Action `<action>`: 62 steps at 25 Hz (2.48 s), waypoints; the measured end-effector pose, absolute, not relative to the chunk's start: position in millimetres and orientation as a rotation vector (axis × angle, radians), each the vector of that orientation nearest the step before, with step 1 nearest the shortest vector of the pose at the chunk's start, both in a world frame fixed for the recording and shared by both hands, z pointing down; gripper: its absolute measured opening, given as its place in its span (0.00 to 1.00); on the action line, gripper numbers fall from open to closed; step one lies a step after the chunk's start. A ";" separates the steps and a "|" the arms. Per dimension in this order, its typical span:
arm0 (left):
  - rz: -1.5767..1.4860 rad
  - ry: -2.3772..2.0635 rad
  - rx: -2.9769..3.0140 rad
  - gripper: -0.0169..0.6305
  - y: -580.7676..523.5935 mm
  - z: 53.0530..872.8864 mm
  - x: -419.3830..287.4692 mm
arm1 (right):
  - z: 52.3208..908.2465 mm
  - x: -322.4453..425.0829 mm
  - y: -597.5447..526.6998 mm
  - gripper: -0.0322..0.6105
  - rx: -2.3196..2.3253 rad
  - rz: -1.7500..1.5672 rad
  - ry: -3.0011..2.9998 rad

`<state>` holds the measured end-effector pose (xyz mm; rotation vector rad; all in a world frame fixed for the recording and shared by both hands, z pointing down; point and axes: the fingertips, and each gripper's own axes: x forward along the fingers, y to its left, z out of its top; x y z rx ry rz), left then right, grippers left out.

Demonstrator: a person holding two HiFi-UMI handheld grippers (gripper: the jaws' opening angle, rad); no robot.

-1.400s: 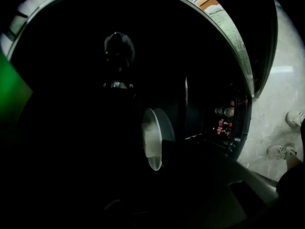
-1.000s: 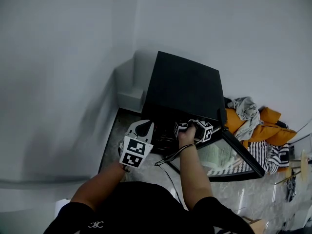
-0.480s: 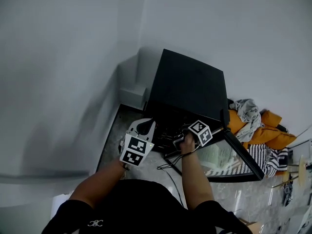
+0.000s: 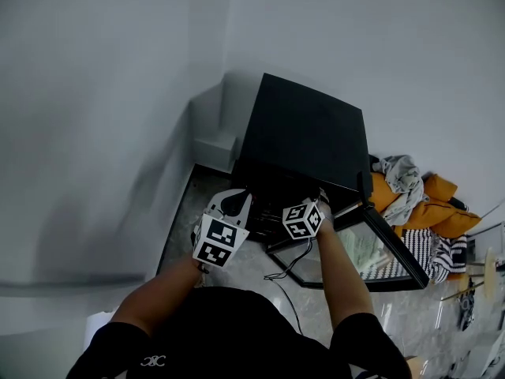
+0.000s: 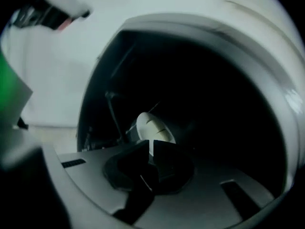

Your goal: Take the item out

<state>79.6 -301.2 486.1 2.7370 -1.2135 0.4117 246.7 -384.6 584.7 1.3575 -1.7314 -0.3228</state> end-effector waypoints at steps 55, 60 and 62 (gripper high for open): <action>0.447 -1.081 2.738 0.03 -283.8 505.0 99.9 | 576.1 259.6 -307.9 0.17 1.912 0.873 -2.101; 0.446 -1.049 2.735 0.03 -281.0 507.3 103.8 | 593.7 276.2 -329.6 0.25 2.261 2.238 -2.070; 0.449 -1.049 2.735 0.03 -280.0 507.3 101.7 | 603.5 274.9 -333.7 0.25 2.304 2.409 -1.979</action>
